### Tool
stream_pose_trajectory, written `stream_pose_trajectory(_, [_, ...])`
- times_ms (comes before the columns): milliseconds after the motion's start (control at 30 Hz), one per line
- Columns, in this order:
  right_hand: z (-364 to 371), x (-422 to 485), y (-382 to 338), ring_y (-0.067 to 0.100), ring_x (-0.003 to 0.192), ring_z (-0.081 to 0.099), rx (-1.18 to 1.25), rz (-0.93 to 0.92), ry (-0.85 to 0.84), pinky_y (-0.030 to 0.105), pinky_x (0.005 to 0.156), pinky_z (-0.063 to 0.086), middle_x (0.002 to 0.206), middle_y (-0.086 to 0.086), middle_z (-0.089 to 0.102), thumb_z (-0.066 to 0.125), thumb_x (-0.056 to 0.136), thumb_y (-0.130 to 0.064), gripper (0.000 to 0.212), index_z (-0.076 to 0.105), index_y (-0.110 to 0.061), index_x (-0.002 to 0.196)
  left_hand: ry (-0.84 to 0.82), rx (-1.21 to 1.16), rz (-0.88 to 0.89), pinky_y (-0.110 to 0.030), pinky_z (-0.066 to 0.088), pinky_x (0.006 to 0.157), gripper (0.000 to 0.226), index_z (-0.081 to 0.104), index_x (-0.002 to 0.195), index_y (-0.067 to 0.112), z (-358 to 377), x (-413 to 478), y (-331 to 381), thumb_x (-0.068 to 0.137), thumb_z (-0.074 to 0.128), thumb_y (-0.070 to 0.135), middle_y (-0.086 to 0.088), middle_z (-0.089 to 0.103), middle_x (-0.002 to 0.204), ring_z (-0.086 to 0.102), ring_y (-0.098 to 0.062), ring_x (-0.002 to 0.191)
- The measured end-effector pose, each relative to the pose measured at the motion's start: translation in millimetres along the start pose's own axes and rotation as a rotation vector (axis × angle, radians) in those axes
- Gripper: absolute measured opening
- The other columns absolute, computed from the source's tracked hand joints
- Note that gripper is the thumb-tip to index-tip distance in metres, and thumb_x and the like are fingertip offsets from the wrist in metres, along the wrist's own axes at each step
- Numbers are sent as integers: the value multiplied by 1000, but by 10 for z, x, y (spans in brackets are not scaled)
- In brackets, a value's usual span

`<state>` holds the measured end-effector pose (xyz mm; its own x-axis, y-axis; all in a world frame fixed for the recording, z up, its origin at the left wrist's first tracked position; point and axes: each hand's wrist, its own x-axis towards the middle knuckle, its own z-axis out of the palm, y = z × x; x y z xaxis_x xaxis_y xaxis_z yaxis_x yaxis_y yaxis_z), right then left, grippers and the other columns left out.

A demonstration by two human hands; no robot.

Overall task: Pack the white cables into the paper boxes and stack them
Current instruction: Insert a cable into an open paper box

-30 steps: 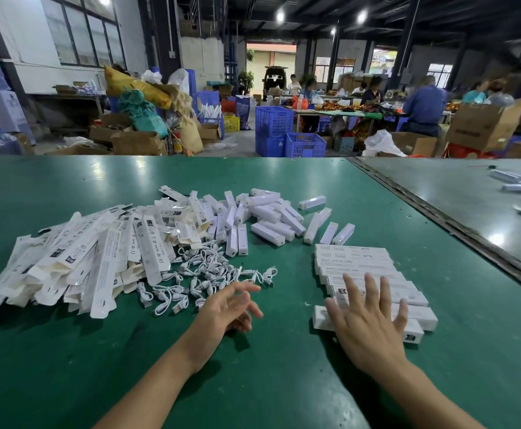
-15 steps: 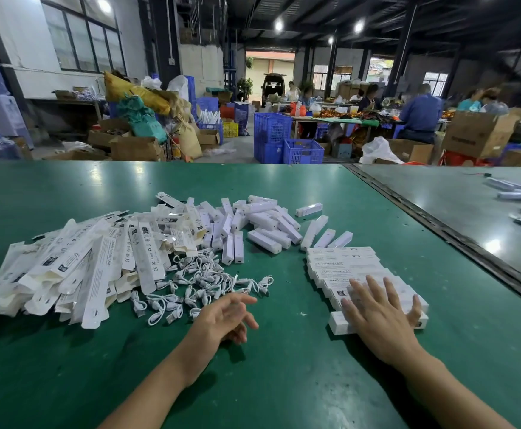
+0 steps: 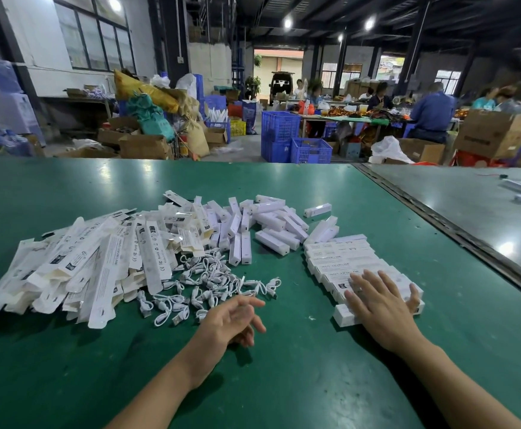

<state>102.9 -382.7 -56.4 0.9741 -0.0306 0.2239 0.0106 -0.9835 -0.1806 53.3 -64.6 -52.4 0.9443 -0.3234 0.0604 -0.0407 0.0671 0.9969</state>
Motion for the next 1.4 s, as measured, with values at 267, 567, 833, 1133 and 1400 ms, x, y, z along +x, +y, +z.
stream_pose_trajectory(267, [18, 106, -57, 14, 144, 23, 39, -8, 39, 49, 111, -8, 148, -8, 39, 28, 101, -53, 40, 49, -39, 132, 11, 4, 1, -26, 51, 72, 70, 63, 119, 12, 7, -15, 25, 76, 68, 68, -4, 71, 90, 61, -17, 75])
stream_pose_trajectory(567, [55, 100, -175, 19, 135, 40, 103, -47, 135, 38, 104, 21, 139, -3, 54, 38, 103, -42, 36, 59, -27, 128, 1, 9, -1, -25, 51, 71, 63, 62, 120, 10, 20, -21, 50, 79, 62, 59, -4, 71, 88, 60, -16, 74])
stream_pose_trajectory(833, [48, 53, -252, 30, 118, 56, 227, -36, 154, 40, 100, 38, 132, 9, 58, 42, 100, -42, 46, 54, -11, 131, 15, -12, 6, -27, 51, 71, 63, 63, 118, 11, 13, -30, 30, 79, 64, 59, -6, 71, 89, 60, -18, 74])
stream_pose_trajectory(1133, [15, -27, -198, 10, 139, 38, 87, -121, 90, 50, 119, -2, 142, -10, 51, 25, 78, -86, 80, 46, -35, 136, 15, -20, 18, -26, 51, 71, 55, 69, 111, 21, 6, -30, 26, 78, 67, 63, -6, 71, 90, 61, -18, 75])
stream_pose_trajectory(1400, [43, 3, -159, 14, 136, 43, 203, -141, 84, 43, 121, -2, 141, -4, 54, 58, 92, -42, 51, 48, -20, 137, 24, -3, 31, -28, 50, 72, 46, 71, 109, 22, 10, -46, 33, 81, 65, 59, -6, 71, 89, 61, -18, 75])
